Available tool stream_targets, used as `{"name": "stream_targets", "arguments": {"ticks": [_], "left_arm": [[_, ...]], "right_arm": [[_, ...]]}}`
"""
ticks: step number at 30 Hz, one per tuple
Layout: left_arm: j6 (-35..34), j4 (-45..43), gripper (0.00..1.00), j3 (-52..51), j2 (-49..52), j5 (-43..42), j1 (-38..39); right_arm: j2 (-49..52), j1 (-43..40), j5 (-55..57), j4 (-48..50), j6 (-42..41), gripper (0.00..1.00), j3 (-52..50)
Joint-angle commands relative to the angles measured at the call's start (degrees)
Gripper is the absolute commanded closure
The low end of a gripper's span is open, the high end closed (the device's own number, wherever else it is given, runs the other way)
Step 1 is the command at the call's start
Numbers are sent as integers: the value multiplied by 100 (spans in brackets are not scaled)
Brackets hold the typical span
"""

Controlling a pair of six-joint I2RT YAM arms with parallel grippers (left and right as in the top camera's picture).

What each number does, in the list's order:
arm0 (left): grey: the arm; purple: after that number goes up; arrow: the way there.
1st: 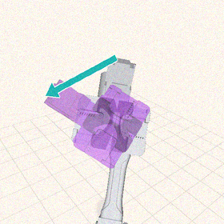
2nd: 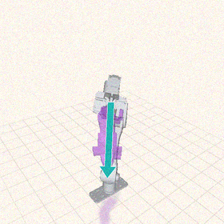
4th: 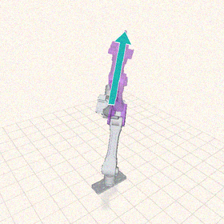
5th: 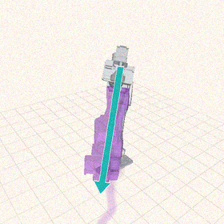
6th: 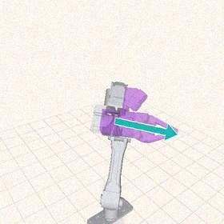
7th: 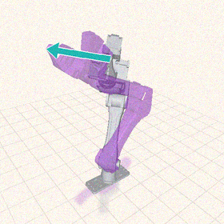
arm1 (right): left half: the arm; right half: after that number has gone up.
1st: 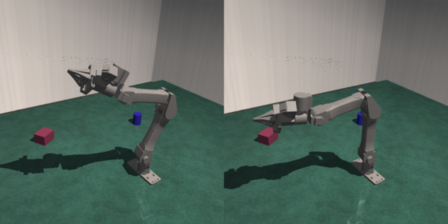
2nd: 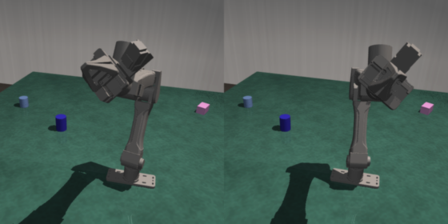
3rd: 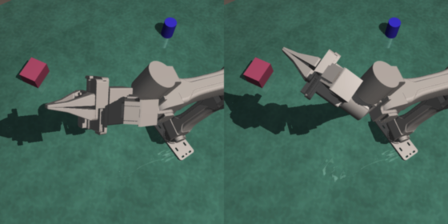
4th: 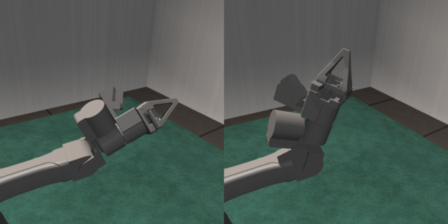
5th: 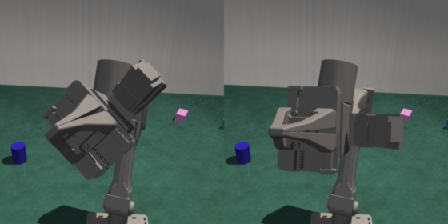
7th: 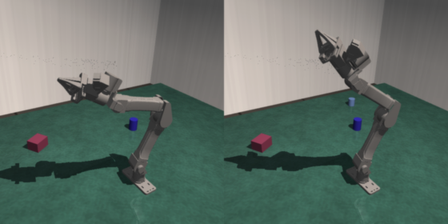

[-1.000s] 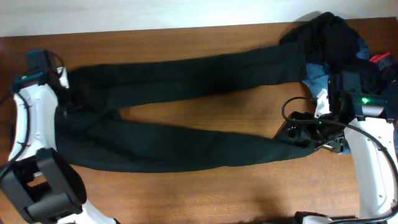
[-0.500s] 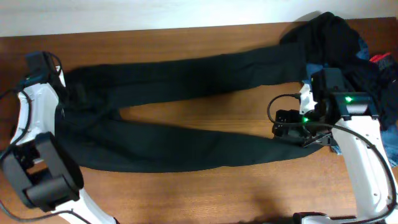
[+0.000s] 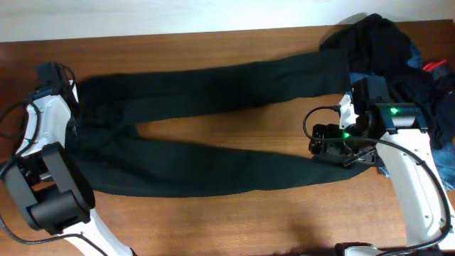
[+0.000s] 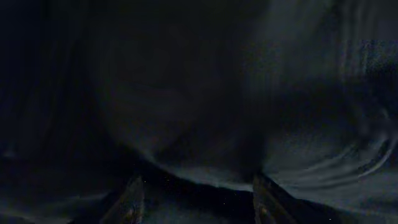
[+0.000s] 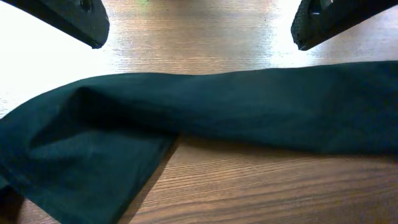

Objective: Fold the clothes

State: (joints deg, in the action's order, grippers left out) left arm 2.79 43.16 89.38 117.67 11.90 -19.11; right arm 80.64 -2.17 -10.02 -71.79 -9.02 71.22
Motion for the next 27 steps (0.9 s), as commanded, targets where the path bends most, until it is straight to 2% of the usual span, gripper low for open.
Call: {"name": "stream_targets", "arguments": {"ticks": [1, 3, 8, 18, 27], "left_arm": [[-748, 278, 41, -136, 181, 275, -20], [-1257, 391, 37, -133, 184, 356, -20], [-2240, 448, 35, -131, 59, 385, -20], [-2820, 542, 34, -131, -697, 83, -20], [-3338, 579, 35, -188, -754, -181, -17]], "right_arm": [[11, 33, -33, 57, 15, 1, -7], [11, 33, -35, 96, 15, 1, -9], [11, 33, -33, 114, 20, 1, -9], [11, 33, -33, 125, 20, 1, -9], [11, 33, -35, 111, 22, 1, -9]]}}
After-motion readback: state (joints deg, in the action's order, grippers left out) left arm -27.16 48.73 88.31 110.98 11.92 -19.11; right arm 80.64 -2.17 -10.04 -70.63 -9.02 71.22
